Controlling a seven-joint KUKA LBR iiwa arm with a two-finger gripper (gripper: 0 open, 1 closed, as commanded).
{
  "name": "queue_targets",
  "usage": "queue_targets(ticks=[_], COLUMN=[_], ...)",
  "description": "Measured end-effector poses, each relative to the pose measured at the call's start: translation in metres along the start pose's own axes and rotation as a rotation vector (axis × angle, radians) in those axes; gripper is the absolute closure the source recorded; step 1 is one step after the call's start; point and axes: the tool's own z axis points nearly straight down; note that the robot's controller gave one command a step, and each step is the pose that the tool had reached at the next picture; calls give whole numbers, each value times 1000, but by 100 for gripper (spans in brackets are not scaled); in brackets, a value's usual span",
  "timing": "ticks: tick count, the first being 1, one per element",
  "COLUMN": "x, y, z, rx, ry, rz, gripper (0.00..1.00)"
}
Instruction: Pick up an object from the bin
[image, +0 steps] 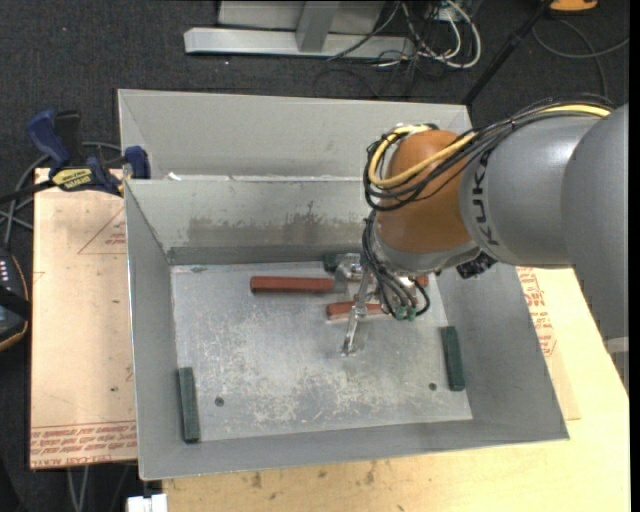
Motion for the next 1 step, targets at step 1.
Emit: queue_targets(ticks=[1], x=[-26], y=[-51], z=[35], rx=[-1], ry=[-12], rz=[-29], gripper=[0])
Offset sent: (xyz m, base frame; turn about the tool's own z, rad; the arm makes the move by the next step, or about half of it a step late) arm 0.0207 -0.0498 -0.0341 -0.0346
